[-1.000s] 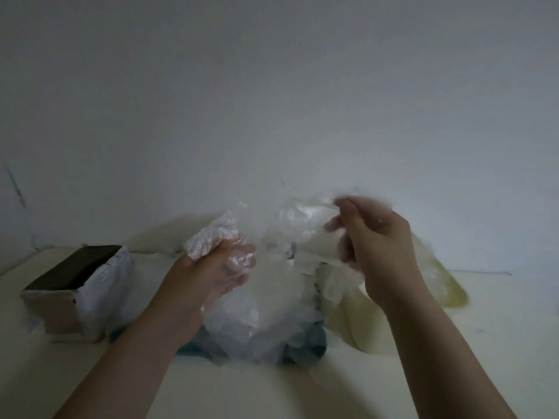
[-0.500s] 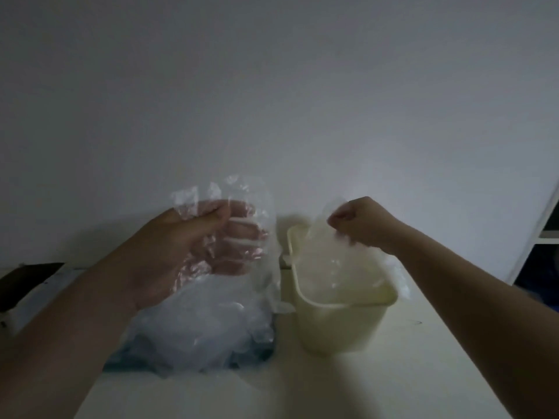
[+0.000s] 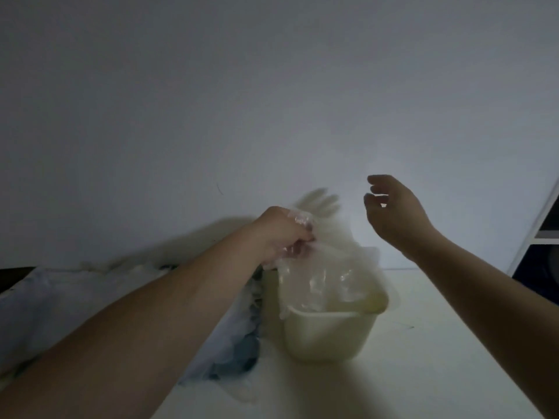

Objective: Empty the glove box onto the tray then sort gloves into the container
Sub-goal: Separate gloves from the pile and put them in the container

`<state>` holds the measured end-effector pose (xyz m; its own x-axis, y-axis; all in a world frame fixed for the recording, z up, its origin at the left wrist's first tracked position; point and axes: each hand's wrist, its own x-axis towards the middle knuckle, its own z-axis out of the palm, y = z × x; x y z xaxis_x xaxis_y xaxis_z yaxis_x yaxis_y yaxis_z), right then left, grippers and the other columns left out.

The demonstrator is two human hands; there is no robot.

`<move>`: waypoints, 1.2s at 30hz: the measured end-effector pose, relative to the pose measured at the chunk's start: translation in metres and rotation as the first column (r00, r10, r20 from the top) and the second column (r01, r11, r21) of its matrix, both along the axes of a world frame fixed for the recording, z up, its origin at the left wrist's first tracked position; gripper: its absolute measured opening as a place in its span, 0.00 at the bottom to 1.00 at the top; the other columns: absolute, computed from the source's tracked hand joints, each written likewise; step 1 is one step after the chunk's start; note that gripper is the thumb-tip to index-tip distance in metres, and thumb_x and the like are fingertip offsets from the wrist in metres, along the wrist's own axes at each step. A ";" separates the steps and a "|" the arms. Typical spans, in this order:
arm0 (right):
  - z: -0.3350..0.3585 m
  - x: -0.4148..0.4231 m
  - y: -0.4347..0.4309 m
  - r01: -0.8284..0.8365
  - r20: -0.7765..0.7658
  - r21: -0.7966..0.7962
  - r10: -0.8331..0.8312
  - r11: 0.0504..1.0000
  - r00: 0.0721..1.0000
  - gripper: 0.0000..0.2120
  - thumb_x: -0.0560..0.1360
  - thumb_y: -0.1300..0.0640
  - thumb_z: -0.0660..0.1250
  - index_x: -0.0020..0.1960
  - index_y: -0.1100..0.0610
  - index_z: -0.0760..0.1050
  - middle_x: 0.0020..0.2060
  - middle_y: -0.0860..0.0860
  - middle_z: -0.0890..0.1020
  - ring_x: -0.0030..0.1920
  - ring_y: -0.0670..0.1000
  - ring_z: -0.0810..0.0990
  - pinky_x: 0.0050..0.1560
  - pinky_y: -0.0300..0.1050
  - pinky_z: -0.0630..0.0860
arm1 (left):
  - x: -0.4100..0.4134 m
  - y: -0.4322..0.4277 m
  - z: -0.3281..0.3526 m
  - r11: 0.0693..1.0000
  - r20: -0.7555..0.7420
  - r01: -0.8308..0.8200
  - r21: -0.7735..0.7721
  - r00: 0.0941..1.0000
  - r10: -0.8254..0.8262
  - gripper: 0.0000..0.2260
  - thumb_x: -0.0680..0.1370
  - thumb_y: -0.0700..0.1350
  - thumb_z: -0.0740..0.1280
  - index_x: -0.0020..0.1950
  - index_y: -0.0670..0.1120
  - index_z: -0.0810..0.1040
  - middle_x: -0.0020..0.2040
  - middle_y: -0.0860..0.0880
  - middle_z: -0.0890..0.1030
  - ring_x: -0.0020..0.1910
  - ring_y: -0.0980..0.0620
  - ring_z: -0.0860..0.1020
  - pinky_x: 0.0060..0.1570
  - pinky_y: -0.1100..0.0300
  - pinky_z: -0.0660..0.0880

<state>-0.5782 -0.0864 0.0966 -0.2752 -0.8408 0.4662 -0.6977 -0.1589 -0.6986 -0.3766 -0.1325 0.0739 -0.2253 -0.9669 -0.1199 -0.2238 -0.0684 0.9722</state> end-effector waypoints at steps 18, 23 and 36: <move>-0.070 0.077 -0.021 0.086 -0.552 0.764 0.577 0.640 0.602 0.36 0.78 0.27 0.54 0.82 0.39 0.54 0.81 0.55 0.62 0.76 0.62 0.65 0.77 0.61 0.61 | 0.058 0.023 -0.009 0.917 0.077 -0.251 -0.309 0.955 0.288 0.13 0.79 0.40 0.71 0.62 0.49 0.81 0.57 0.50 0.83 0.56 0.51 0.81 0.54 0.60 0.76; -0.067 0.087 -0.014 0.109 -0.507 0.828 0.652 0.549 0.564 0.32 0.82 0.33 0.54 0.82 0.44 0.57 0.81 0.52 0.62 0.78 0.59 0.64 0.77 0.57 0.59 | 0.088 0.043 -0.029 0.929 0.188 -0.156 -0.335 0.955 0.229 0.07 0.80 0.42 0.71 0.57 0.50 0.83 0.52 0.53 0.84 0.51 0.58 0.81 0.45 0.67 0.74; -0.027 0.166 0.033 -0.230 -0.508 0.252 0.330 0.940 0.795 0.12 0.81 0.51 0.61 0.57 0.50 0.82 0.54 0.49 0.84 0.53 0.54 0.83 0.55 0.51 0.82 | 0.180 0.067 -0.119 0.938 0.839 0.146 -0.314 0.506 0.202 0.19 0.83 0.49 0.65 0.74 0.49 0.74 0.69 0.49 0.79 0.67 0.47 0.77 0.64 0.55 0.72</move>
